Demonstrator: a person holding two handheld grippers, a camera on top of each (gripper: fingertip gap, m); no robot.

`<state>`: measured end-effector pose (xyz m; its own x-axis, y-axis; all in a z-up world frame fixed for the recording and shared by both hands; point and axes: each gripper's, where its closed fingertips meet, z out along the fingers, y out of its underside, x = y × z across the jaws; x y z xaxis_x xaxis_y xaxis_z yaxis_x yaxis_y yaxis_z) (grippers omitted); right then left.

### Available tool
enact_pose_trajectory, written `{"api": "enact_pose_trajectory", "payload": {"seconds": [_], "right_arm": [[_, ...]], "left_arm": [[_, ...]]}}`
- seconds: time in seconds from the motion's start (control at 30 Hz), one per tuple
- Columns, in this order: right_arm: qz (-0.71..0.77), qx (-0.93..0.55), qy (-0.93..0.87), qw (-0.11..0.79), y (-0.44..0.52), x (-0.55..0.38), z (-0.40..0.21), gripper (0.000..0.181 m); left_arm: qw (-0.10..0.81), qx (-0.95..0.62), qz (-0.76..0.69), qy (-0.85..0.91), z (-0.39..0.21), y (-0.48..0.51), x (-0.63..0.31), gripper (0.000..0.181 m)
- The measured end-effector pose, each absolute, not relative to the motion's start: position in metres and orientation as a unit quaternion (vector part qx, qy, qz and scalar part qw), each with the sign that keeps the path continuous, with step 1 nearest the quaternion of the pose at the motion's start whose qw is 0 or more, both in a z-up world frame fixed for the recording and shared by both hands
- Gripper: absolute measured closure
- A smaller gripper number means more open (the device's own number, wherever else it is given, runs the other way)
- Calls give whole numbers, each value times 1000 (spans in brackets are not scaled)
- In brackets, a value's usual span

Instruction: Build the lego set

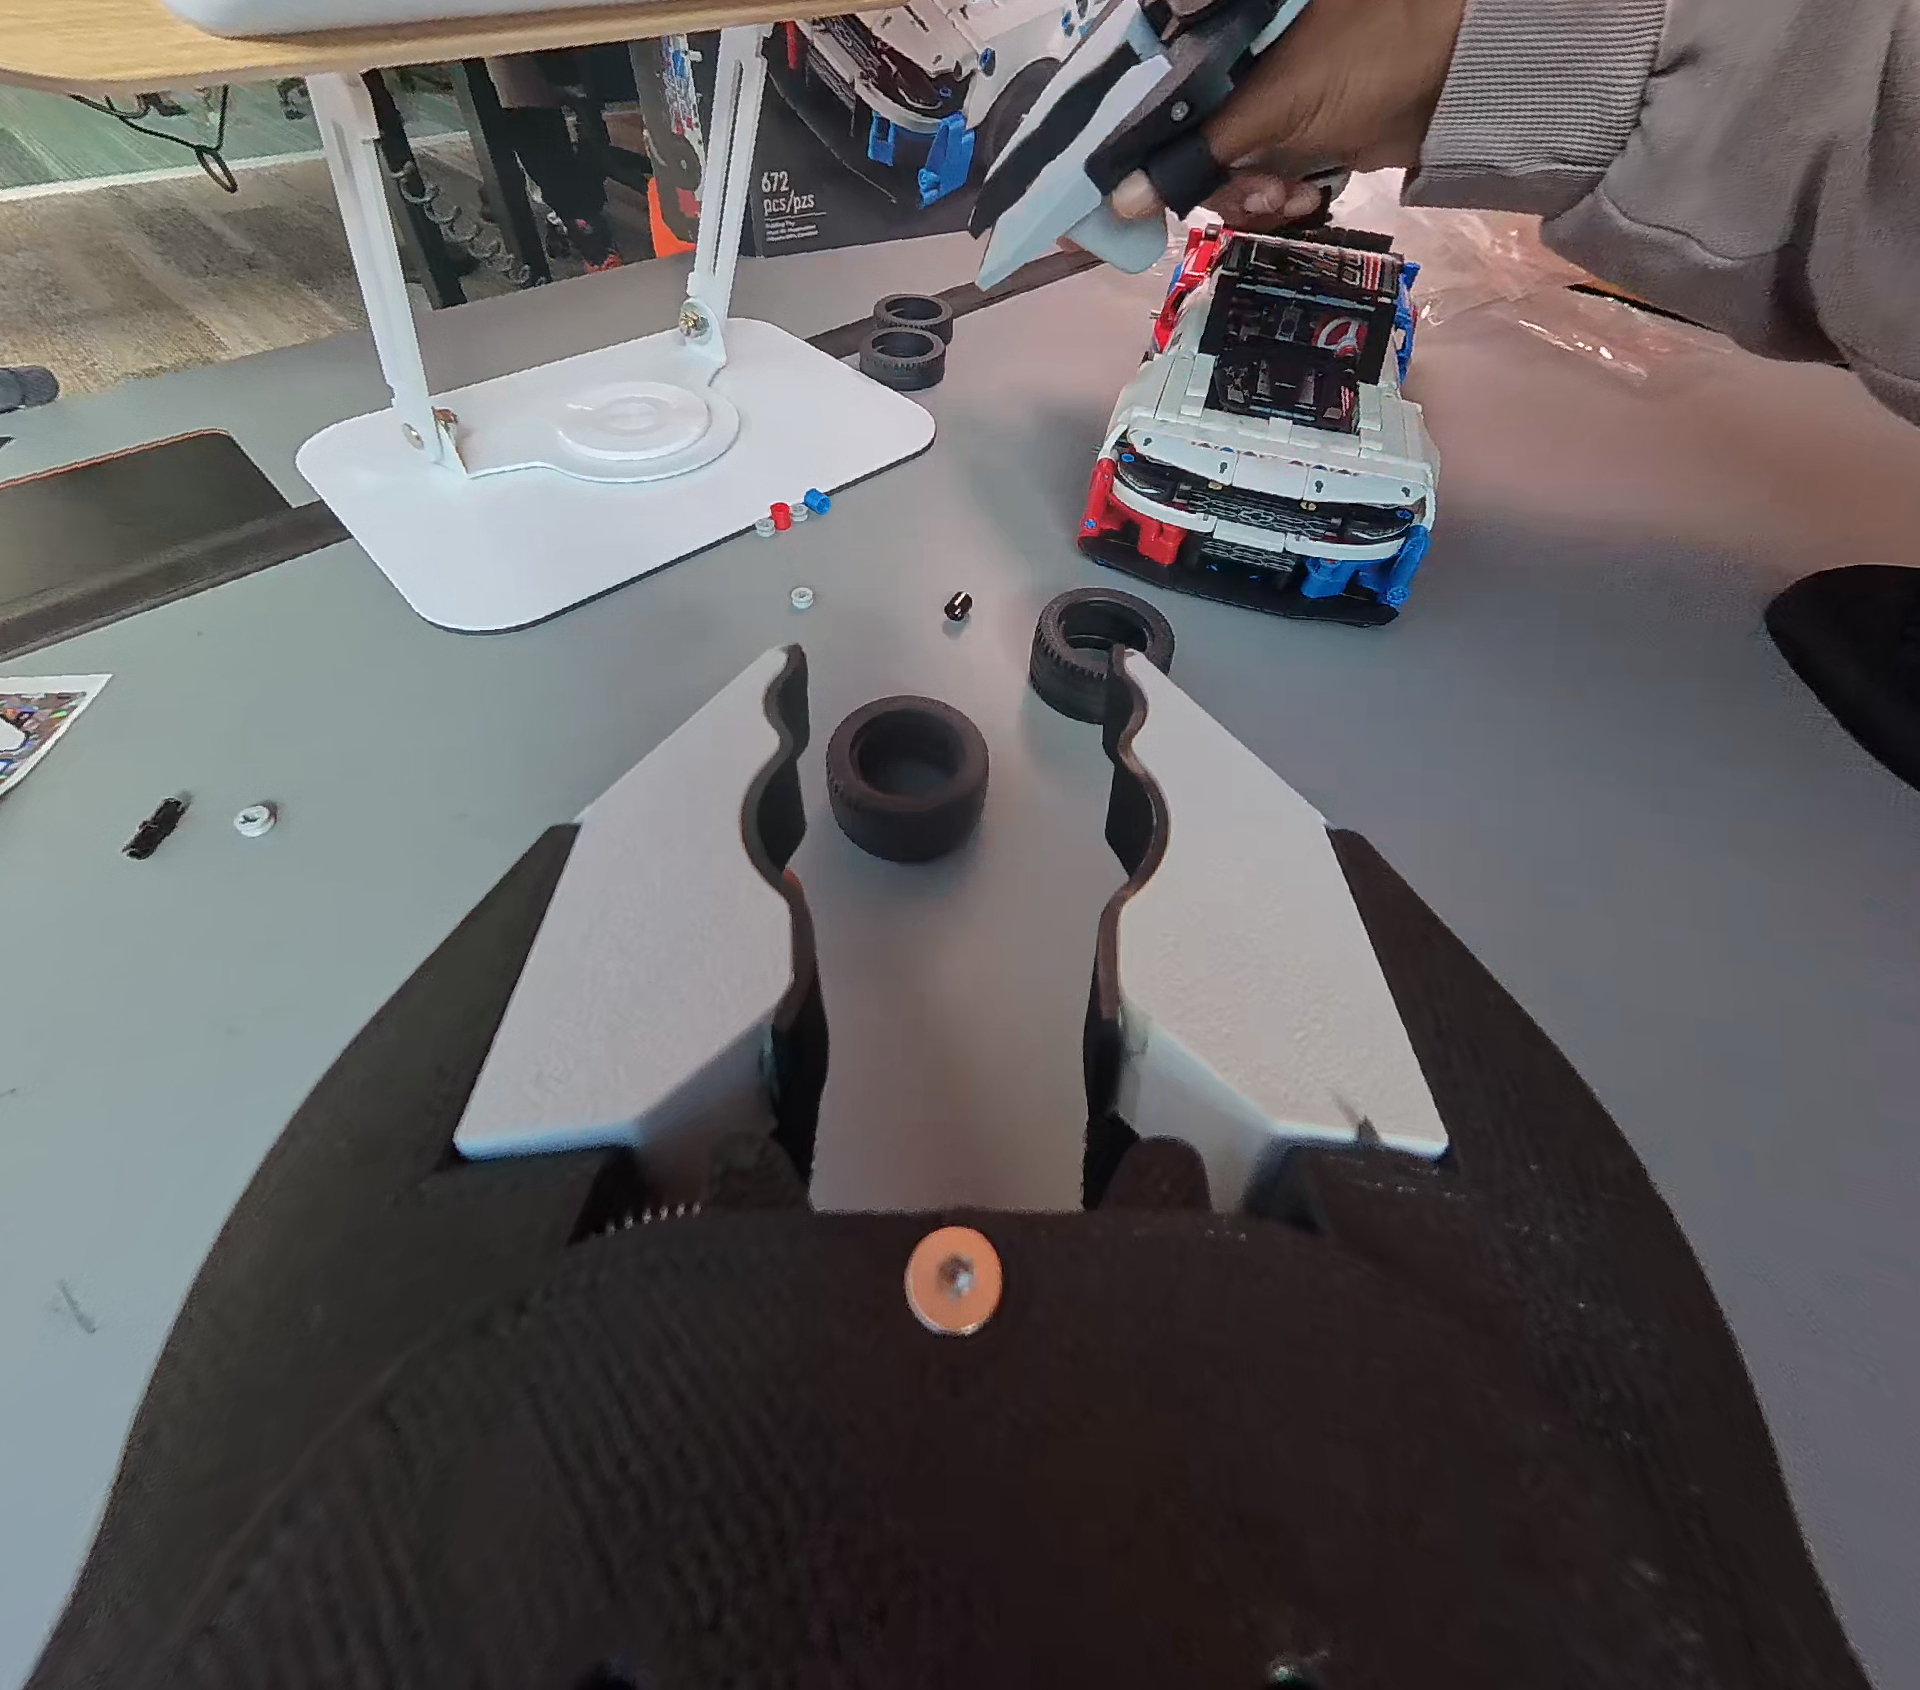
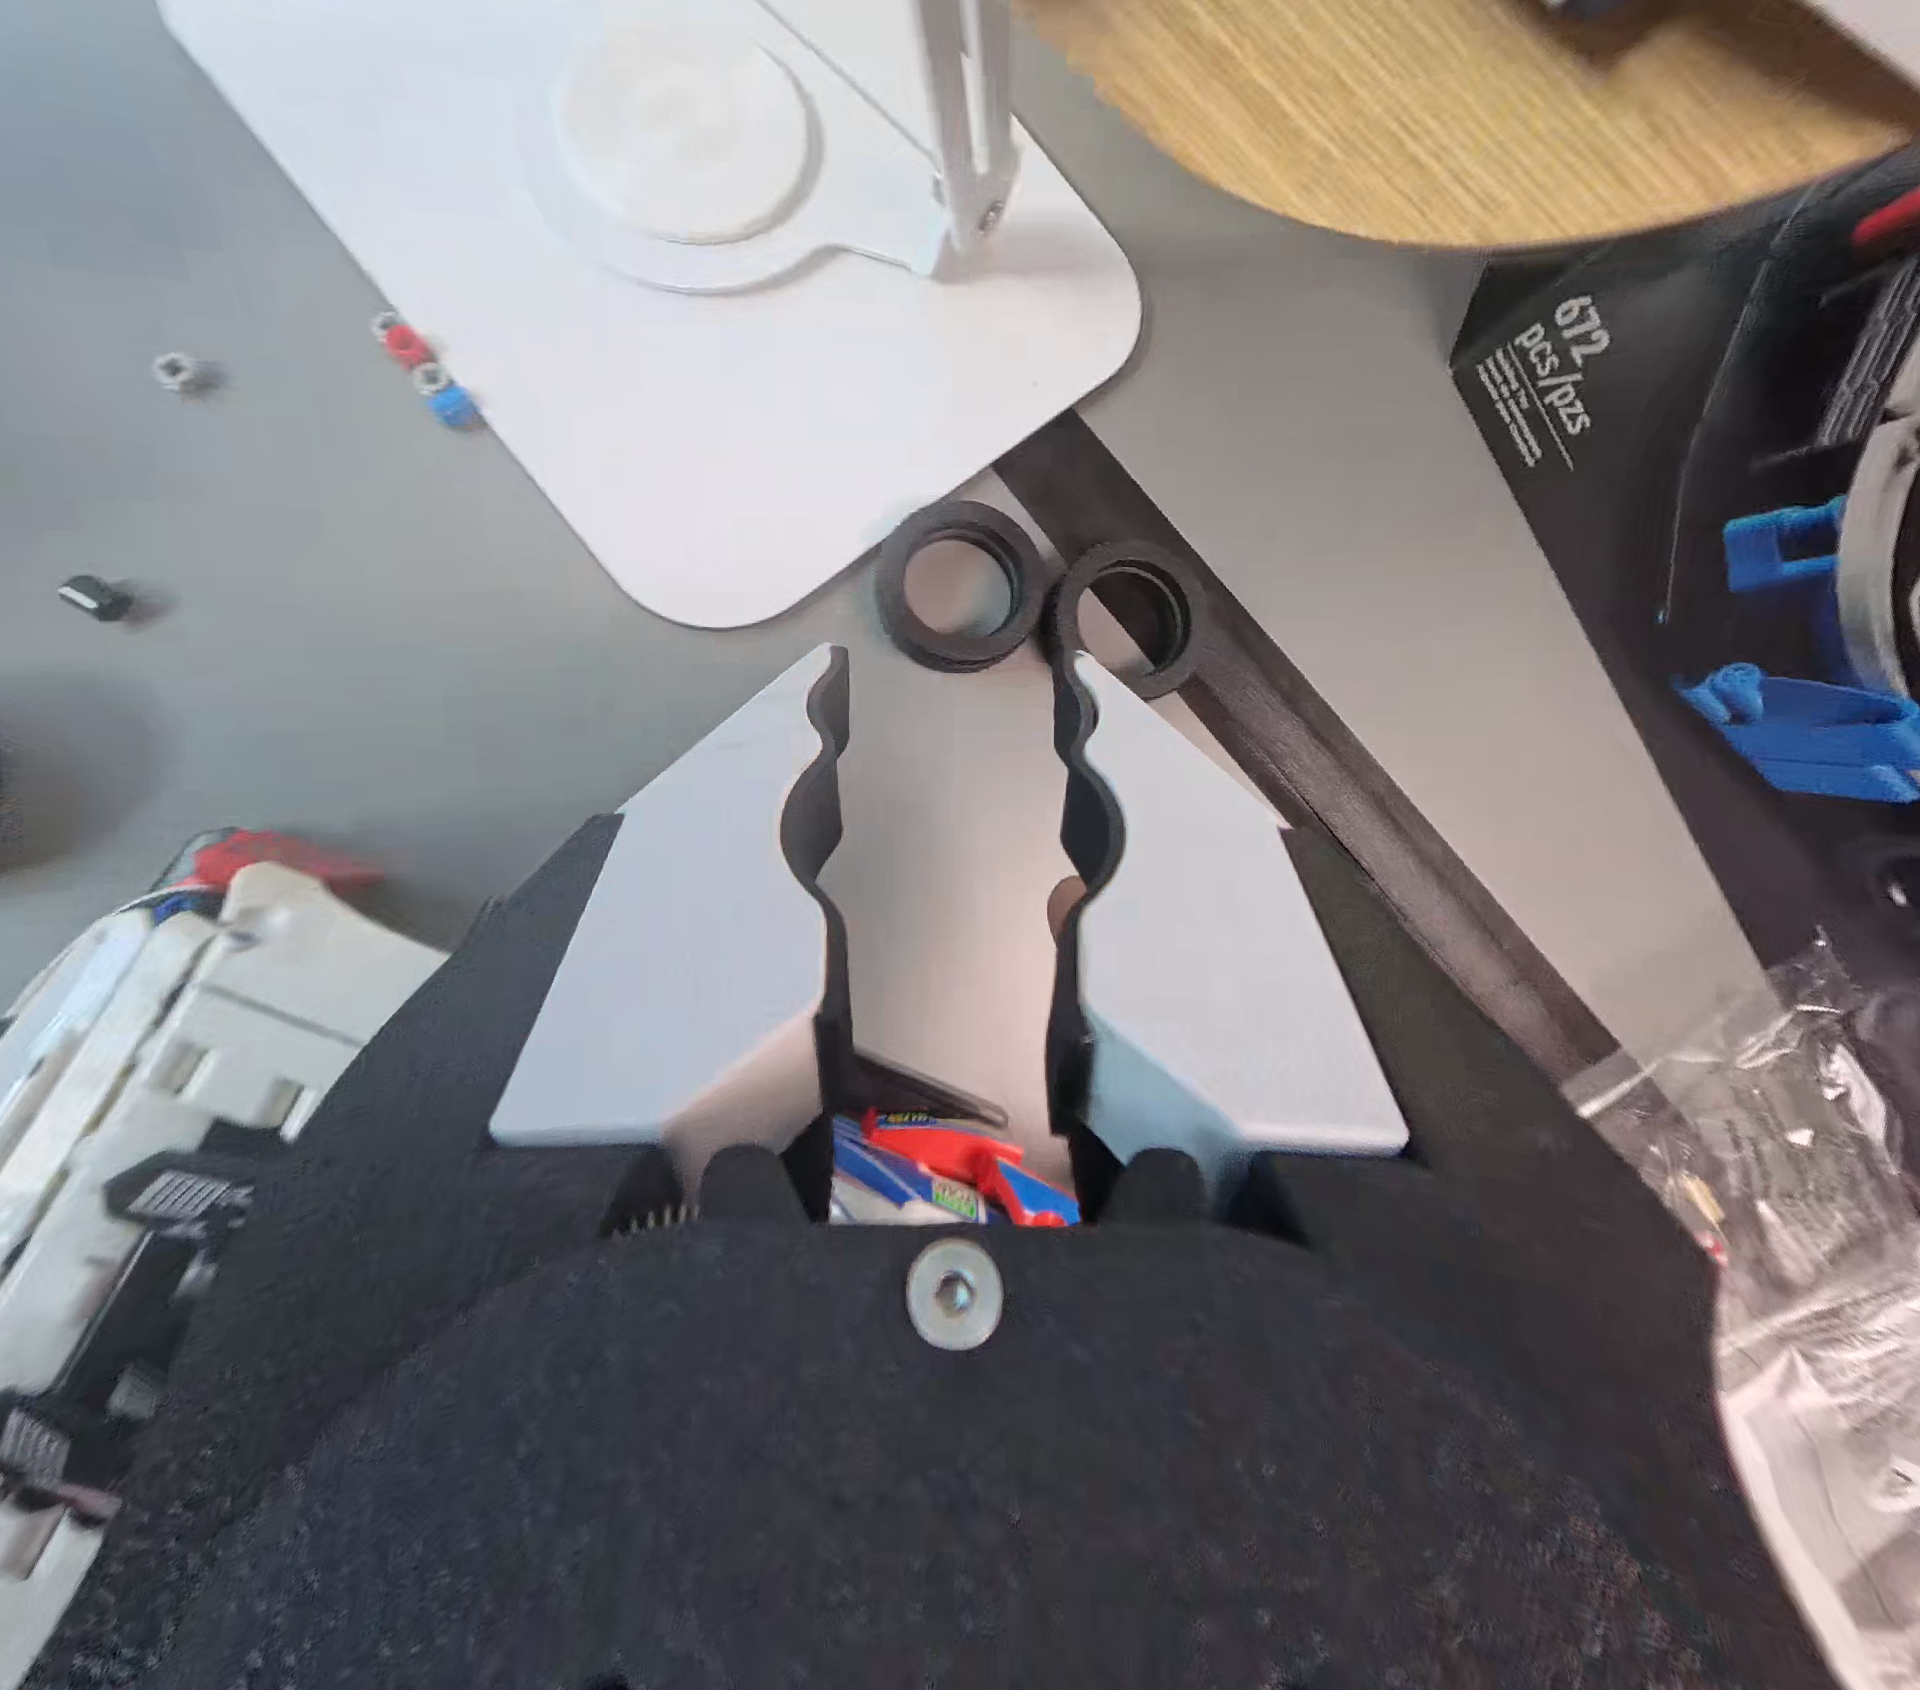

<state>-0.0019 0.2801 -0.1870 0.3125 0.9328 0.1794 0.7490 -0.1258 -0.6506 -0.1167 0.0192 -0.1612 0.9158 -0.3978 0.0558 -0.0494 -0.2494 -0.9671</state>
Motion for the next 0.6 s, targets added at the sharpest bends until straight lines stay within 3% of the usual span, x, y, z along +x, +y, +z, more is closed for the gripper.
{"api": "enact_pose_trajectory", "payload": {"seconds": [0.27,0.4,0.6], "right_arm": [[97,-770,-569,271,314,-17,-220,144],[87,-757,-575,298,326,-22,-220,166],[88,-754,-584,287,319,-21,-227,155]], "left_arm": [[593,-781,-149,125,-164,22,-128,126],[595,-780,-146,130,-163,21,-127,127],[591,-781,-152,133,-165,21,-124,127]]}}
